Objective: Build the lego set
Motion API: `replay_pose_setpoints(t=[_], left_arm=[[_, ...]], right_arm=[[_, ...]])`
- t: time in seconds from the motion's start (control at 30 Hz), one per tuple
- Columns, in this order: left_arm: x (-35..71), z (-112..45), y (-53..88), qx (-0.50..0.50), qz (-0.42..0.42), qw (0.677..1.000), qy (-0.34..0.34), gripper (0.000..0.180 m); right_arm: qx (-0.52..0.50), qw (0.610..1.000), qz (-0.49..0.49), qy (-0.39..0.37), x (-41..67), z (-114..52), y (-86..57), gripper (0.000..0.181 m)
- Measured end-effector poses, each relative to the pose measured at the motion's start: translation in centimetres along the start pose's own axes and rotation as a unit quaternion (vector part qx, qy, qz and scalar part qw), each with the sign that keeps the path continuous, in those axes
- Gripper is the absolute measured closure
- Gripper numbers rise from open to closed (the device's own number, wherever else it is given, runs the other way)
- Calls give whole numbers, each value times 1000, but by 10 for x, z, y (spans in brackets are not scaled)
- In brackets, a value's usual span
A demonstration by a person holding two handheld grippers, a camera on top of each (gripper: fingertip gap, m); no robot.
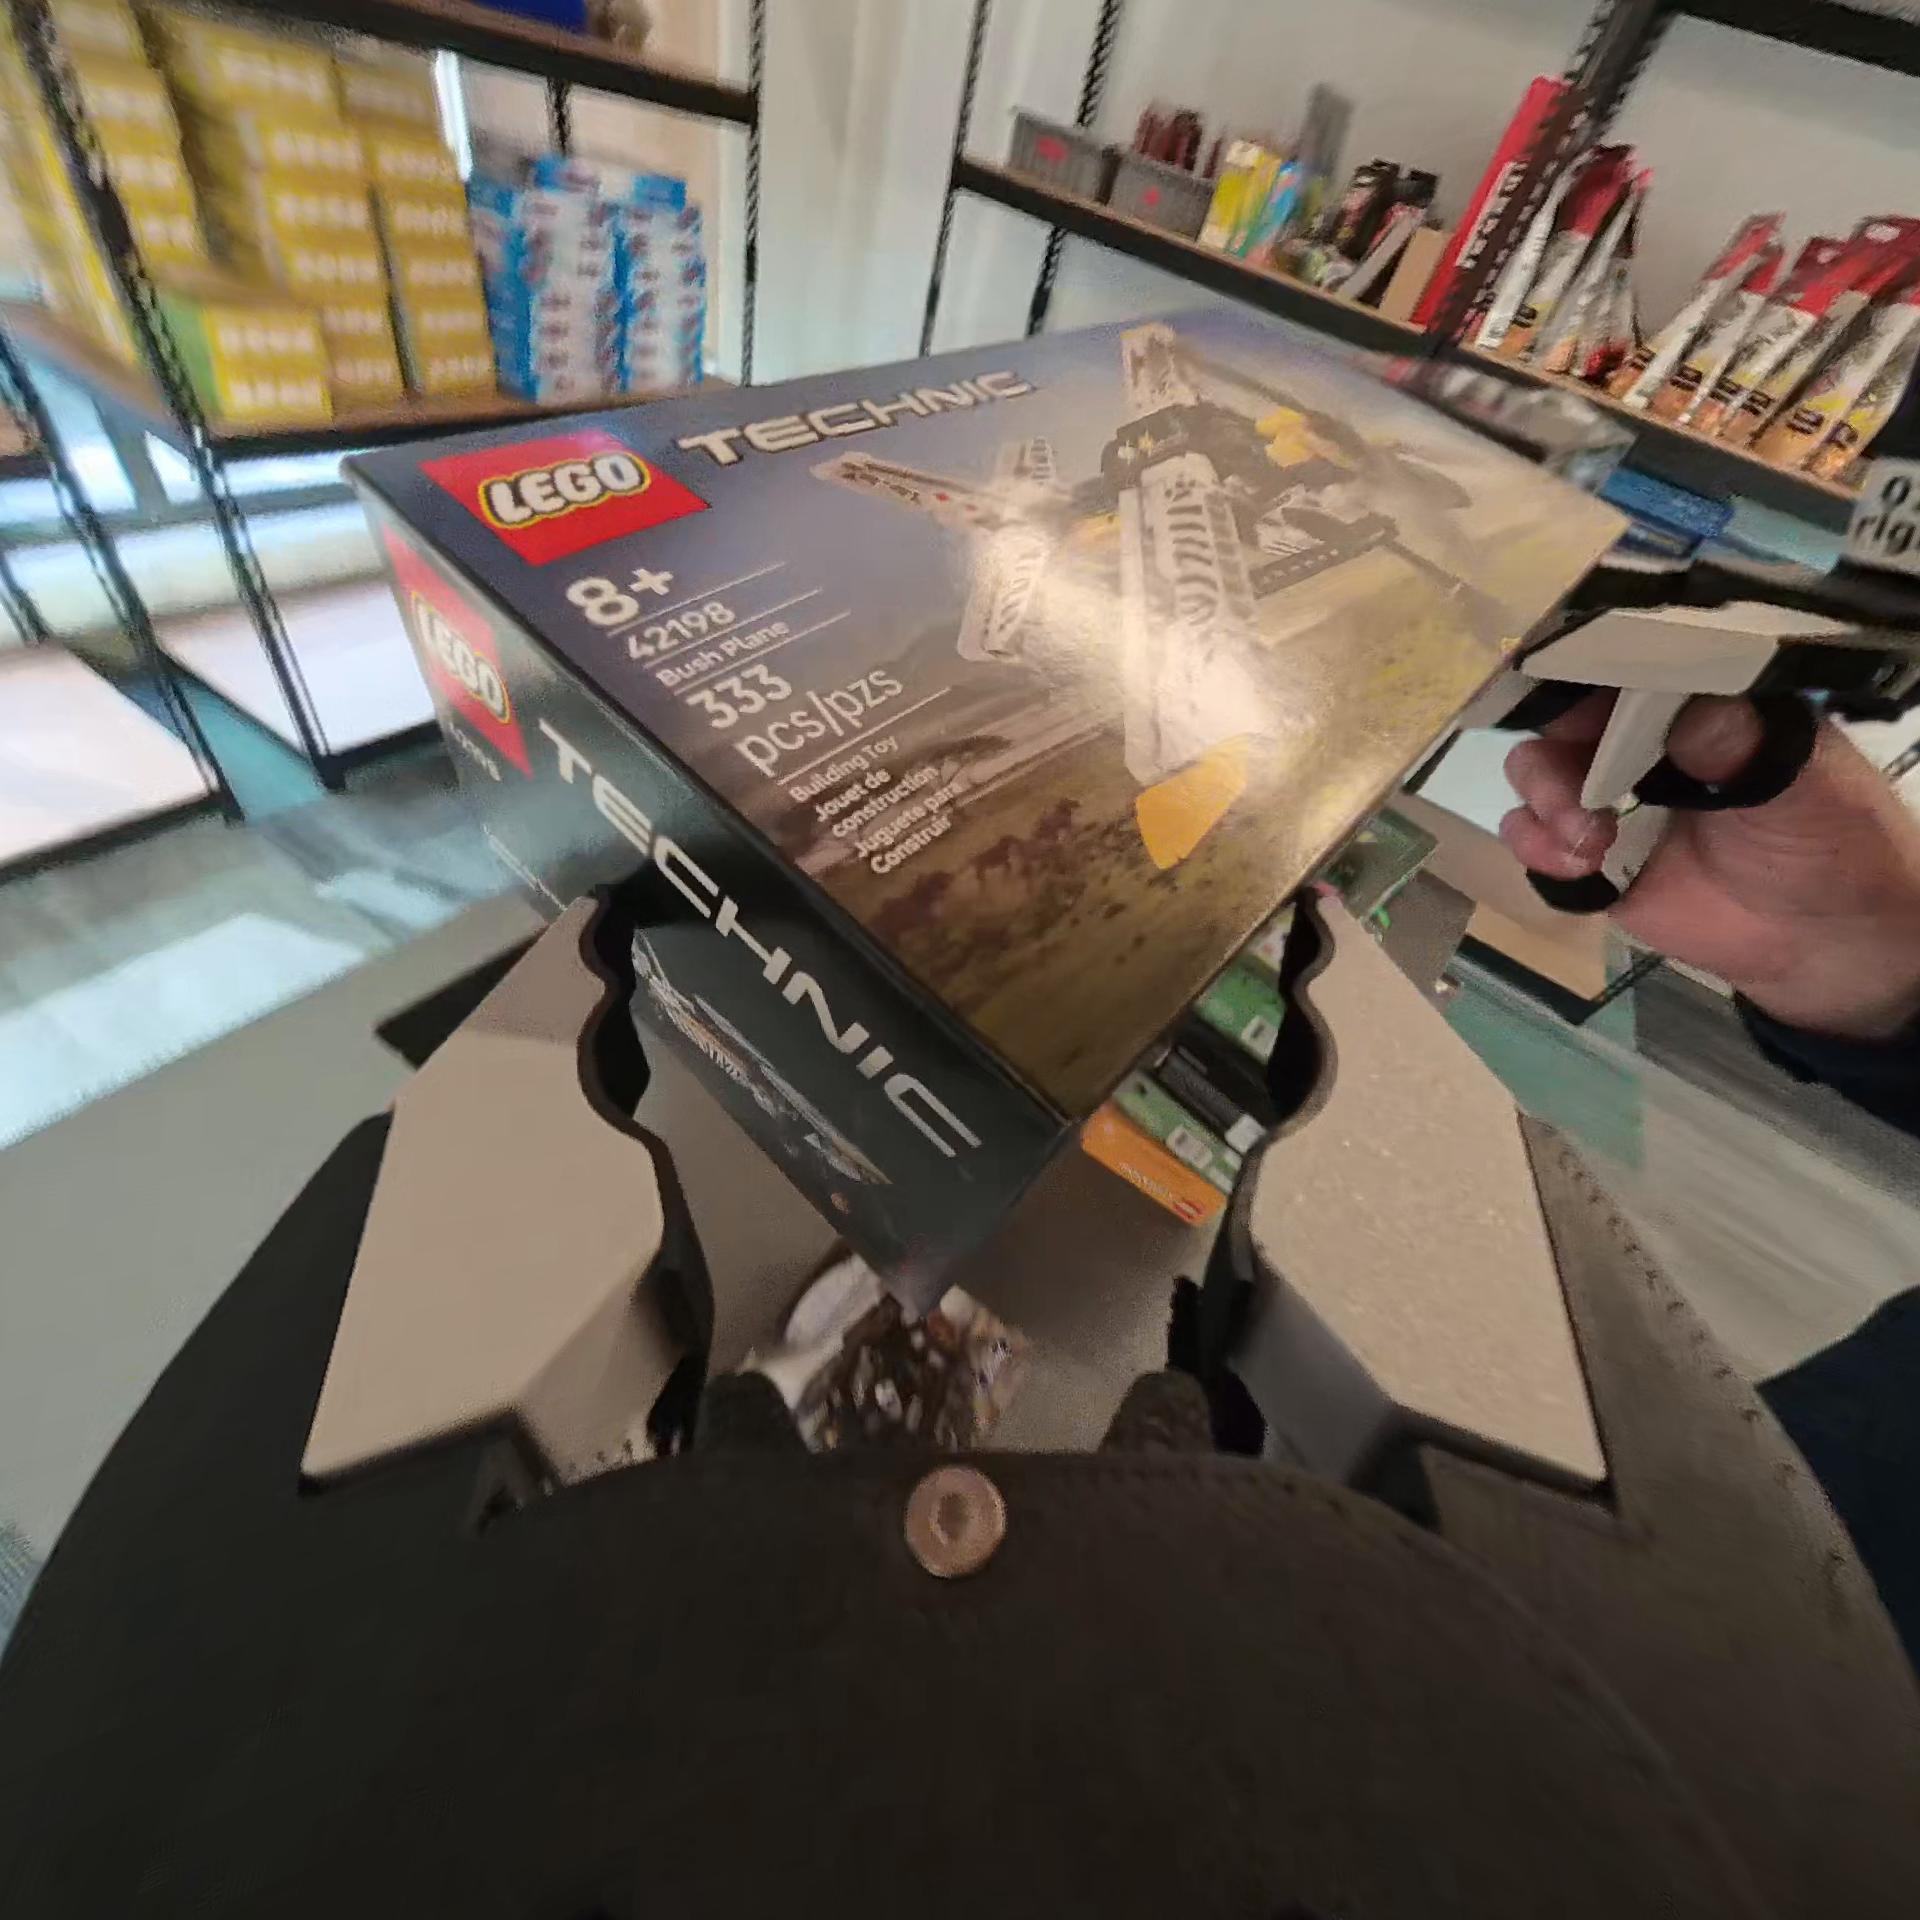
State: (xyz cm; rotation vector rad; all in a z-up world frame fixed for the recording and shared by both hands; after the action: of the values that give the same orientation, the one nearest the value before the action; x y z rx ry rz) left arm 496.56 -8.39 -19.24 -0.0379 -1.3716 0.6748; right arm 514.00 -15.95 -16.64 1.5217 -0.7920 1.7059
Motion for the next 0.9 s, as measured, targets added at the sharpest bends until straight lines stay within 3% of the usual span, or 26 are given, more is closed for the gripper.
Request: replay_pose_setpoints(t=[0.3, 0.47, 0.6, 0.7, 0.73, 0.77, 0.9], left_arm=[[-170, 27, 86, 52, 127, 984, 110, 58], [-238, 21, 110, 66, 144, 975, 154, 59], [-287, 8, 131, 90, 173, 962, 190, 55], [-352, 9, 142, 110, 144, 935, 305, 58], [-367, 9, 138, 112, 143, 929, 324, 50], [-371, 8, 135, 113, 154, 928, 319, 45], [-356, 19, 133, 123, 189, 933, 280, 55]], right_arm=[[53, 987, -115, 98, -161, -61, 41, 114], [66, 975, -158, 141, -222, -75, 43, 110], [68, 953, -177, 236, -301, -83, 46, 104], [87, 913, -196, 346, -373, -77, 63, 99], [75, 911, -187, 360, -385, -75, 64, 104], [70, 915, -177, 356, -386, -75, 65, 106], [78, 908, -186, 366, -368, -64, 69, 114]])
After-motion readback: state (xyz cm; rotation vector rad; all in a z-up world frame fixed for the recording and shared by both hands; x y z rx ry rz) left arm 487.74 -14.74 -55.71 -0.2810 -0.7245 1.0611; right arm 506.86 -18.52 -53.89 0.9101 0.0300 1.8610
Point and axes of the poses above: each gripper's, where its closed fingertips meet, z back along the fingers, x out of its top, y = z × x across the jaws, the point moved 1 cm from there along z, back along the fingers, and after that the axes turned 10 degrees about z, right-handed, at the moved point
